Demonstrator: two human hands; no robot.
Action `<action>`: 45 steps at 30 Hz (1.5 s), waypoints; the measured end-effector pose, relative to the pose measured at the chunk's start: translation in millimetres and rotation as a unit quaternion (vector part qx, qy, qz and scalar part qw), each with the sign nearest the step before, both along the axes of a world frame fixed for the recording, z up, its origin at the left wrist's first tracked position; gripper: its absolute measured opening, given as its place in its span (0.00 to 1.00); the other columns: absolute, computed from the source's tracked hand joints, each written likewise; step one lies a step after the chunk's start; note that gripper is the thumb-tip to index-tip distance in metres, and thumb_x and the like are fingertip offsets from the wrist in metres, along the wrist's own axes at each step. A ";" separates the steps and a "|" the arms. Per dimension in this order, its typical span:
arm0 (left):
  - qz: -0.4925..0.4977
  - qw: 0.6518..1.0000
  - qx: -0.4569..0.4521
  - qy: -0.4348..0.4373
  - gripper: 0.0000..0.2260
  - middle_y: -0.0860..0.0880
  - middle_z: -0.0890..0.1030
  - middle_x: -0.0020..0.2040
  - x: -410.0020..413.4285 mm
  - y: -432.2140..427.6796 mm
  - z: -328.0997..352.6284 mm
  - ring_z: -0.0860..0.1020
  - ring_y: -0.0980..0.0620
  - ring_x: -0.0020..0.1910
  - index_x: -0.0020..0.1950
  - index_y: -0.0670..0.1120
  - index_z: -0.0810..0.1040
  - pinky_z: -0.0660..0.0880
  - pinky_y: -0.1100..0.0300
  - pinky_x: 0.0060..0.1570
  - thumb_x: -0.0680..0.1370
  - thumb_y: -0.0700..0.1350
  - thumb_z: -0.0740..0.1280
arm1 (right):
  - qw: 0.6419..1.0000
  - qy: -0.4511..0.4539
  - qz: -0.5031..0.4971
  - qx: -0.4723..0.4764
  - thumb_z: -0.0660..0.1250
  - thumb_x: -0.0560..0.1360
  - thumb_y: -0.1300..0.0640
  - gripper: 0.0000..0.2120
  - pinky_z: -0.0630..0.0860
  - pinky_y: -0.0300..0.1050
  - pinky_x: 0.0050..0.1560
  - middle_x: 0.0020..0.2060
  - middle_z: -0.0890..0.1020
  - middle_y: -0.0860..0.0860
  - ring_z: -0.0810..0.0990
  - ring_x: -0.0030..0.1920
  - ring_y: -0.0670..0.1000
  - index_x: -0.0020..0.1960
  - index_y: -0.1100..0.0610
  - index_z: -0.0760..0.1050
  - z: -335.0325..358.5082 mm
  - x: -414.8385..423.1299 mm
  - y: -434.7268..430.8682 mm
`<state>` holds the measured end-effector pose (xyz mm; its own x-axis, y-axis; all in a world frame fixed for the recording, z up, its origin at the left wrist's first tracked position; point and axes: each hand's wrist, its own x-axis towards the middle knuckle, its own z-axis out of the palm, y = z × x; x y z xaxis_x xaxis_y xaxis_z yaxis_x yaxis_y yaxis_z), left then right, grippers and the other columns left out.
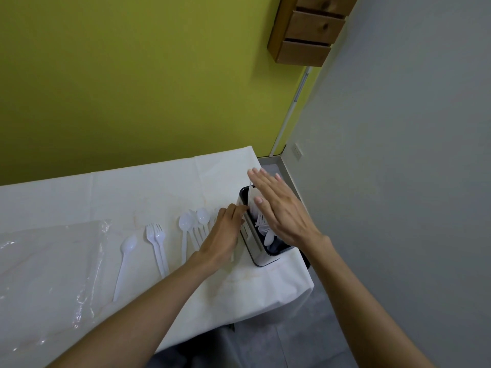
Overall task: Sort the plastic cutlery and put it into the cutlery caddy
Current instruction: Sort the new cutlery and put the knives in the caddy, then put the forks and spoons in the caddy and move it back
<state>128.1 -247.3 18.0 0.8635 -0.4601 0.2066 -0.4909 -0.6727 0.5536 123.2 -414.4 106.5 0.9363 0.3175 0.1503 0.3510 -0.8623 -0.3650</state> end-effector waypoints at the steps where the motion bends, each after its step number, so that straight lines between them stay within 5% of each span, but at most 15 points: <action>1: -0.003 1.000 0.001 0.005 0.22 0.45 0.73 0.54 -1.0 2.3 -1.1 0.70 0.47 0.50 0.69 0.43 0.67 0.74 0.53 0.49 0.75 0.31 0.59 | 1.000 -0.004 0.010 -0.016 0.44 0.83 0.45 0.27 0.44 0.44 0.79 0.78 0.58 0.49 0.51 0.79 0.45 0.79 0.54 0.54 1.2 1.5 3.7; 8: 0.015 1.000 0.000 -0.003 0.24 0.44 0.75 0.58 -4.6 26.4 -12.9 0.73 0.47 0.56 0.66 0.39 0.71 0.73 0.60 0.58 0.71 0.25 0.63 | 0.999 0.017 -0.008 -0.046 0.35 0.81 0.40 0.35 0.45 0.43 0.78 0.76 0.65 0.52 0.57 0.77 0.46 0.76 0.58 0.63 -9.7 -1.5 9.0; 11: 0.046 0.999 -0.012 -0.014 0.21 0.41 0.78 0.56 -4.8 44.1 -14.0 0.74 0.46 0.55 0.63 0.38 0.74 0.69 0.66 0.55 0.72 0.27 0.67 | 0.991 -0.130 -0.027 0.013 0.52 0.84 0.57 0.20 0.56 0.46 0.76 0.70 0.74 0.58 0.69 0.72 0.53 0.71 0.63 0.70 -1.5 4.1 32.6; 14: 0.108 0.993 -0.038 0.002 0.17 0.39 0.79 0.55 -9.3 69.3 -19.8 0.75 0.45 0.55 0.61 0.37 0.76 0.71 0.62 0.54 0.73 0.28 0.67 | 0.974 -0.189 -0.055 0.111 0.58 0.75 0.73 0.21 0.68 0.43 0.66 0.63 0.79 0.58 0.73 0.64 0.53 0.66 0.65 0.75 -1.2 -0.3 67.8; 18: 0.277 0.955 -0.015 0.108 0.13 0.41 0.77 0.58 -26.0 119.3 -38.3 0.71 0.41 0.58 0.63 0.41 0.74 0.72 0.53 0.56 0.79 0.34 0.61 | 0.996 -0.033 -0.010 0.085 0.61 0.75 0.69 0.18 0.78 0.50 0.52 0.57 0.82 0.55 0.78 0.57 0.57 0.63 0.60 0.78 -38.1 -20.9 105.7; 20: 0.372 0.914 0.015 0.161 0.13 0.40 0.74 0.59 -36.4 145.0 -48.5 0.69 0.39 0.59 0.63 0.41 0.74 0.70 0.49 0.56 0.78 0.35 0.62 | 0.991 0.119 -0.038 0.056 0.60 0.79 0.65 0.18 0.75 0.49 0.57 0.61 0.80 0.55 0.76 0.62 0.57 0.67 0.58 0.75 -71.1 -26.2 112.8; 22: 0.424 0.882 0.058 0.197 0.14 0.38 0.71 0.60 -45.8 163.2 -54.6 0.67 0.37 0.59 0.63 0.41 0.72 0.71 0.47 0.53 0.78 0.35 0.63 | 0.982 0.180 -0.057 0.020 0.60 0.79 0.62 0.20 0.73 0.48 0.62 0.64 0.77 0.54 0.73 0.65 0.57 0.71 0.57 0.71 -100.7 -30.7 115.3; 27: 0.447 0.857 0.056 0.251 0.12 0.38 0.70 0.58 -55.0 183.0 -65.0 0.71 0.38 0.56 0.59 0.39 0.71 0.71 0.49 0.52 0.76 0.33 0.64 | 0.979 0.193 -0.053 -0.038 0.61 0.80 0.61 0.24 0.66 0.50 0.72 0.74 0.66 0.55 0.62 0.75 0.57 0.75 0.57 0.62 -130.9 -35.2 134.2; 32: 0.410 0.865 -0.078 0.279 0.10 0.46 0.71 0.50 -44.9 176.7 -68.2 0.77 0.44 0.49 0.54 0.42 0.71 0.72 0.55 0.48 0.76 0.34 0.66 | 0.978 0.181 -0.076 -0.073 0.62 0.79 0.62 0.20 0.66 0.55 0.73 0.73 0.68 0.56 0.63 0.75 0.58 0.71 0.57 0.68 -144.1 -35.8 148.0; 36: 0.408 0.873 -0.081 0.253 0.08 0.48 0.71 0.48 -37.2 163.1 -64.6 0.75 0.46 0.48 0.50 0.43 0.73 0.70 0.57 0.45 0.76 0.44 0.69 | 0.984 0.112 -0.134 -0.040 0.67 0.75 0.65 0.17 0.74 0.52 0.61 0.61 0.79 0.56 0.74 0.64 0.59 0.63 0.59 0.77 -142.6 -34.0 158.2; 39: 0.404 0.865 -0.033 0.297 0.19 0.48 0.73 0.46 -31.3 155.9 -61.6 0.73 0.47 0.46 0.47 0.43 0.74 0.73 0.55 0.46 0.72 0.57 0.71 | 0.980 0.113 -0.166 -0.001 0.65 0.77 0.63 0.08 0.75 0.48 0.46 0.50 0.82 0.55 0.78 0.52 0.57 0.54 0.60 0.79 -136.0 -27.3 168.2; 42: 0.380 0.868 0.019 0.319 0.19 0.46 0.74 0.47 -28.1 152.9 -62.3 0.75 0.45 0.47 0.50 0.40 0.74 0.76 0.52 0.45 0.71 0.55 0.71 | 0.959 0.201 -0.197 0.014 0.64 0.80 0.54 0.08 0.73 0.44 0.40 0.45 0.80 0.52 0.77 0.46 0.52 0.50 0.59 0.77 -132.0 -18.0 178.1; 45: 0.385 0.862 0.010 0.329 0.11 0.45 0.71 0.36 -22.6 154.6 -61.5 0.77 0.40 0.42 0.38 0.39 0.74 0.69 0.58 0.32 0.71 0.47 0.67 | 0.936 0.269 -0.225 0.015 0.66 0.79 0.49 0.11 0.70 0.43 0.38 0.43 0.79 0.51 0.77 0.42 0.51 0.47 0.58 0.75 -131.7 -12.9 187.9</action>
<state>105.5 -92.7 -43.4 0.8420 0.3033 -0.4462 0.5210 -0.6715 0.5269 110.3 -226.5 -25.2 0.9170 -0.1252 -0.3788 -0.2876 -0.8654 -0.4102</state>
